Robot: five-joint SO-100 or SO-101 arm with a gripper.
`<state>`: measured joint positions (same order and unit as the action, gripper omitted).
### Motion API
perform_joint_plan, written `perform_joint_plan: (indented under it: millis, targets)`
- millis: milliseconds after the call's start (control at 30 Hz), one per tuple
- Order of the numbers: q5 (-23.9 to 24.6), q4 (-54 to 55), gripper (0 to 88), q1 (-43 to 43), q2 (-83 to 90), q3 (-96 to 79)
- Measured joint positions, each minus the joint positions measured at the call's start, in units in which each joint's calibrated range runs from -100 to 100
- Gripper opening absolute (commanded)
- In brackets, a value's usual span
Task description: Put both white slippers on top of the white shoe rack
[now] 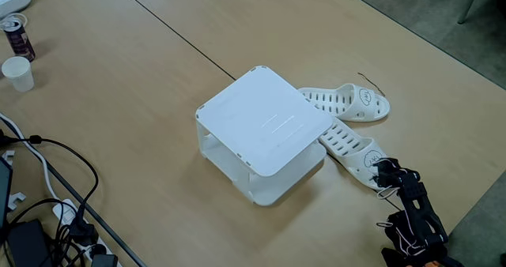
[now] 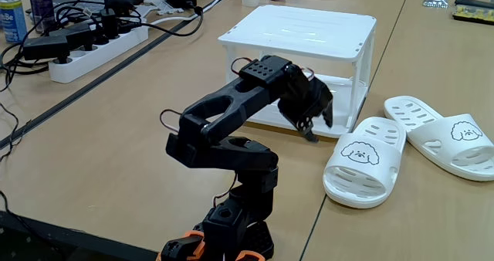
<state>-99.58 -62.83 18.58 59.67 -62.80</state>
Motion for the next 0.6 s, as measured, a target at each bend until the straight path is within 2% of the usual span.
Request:
perform_joint_plan:
  millis: [167,400,600]
  targets:
    - [0.0,0.7,12.9,1.0,-0.7,-2.6]
    - [0.0,10.0,13.3,6.1,-0.7,-7.3]
    - [0.0,12.3,13.3,7.1,-0.7,-8.7]
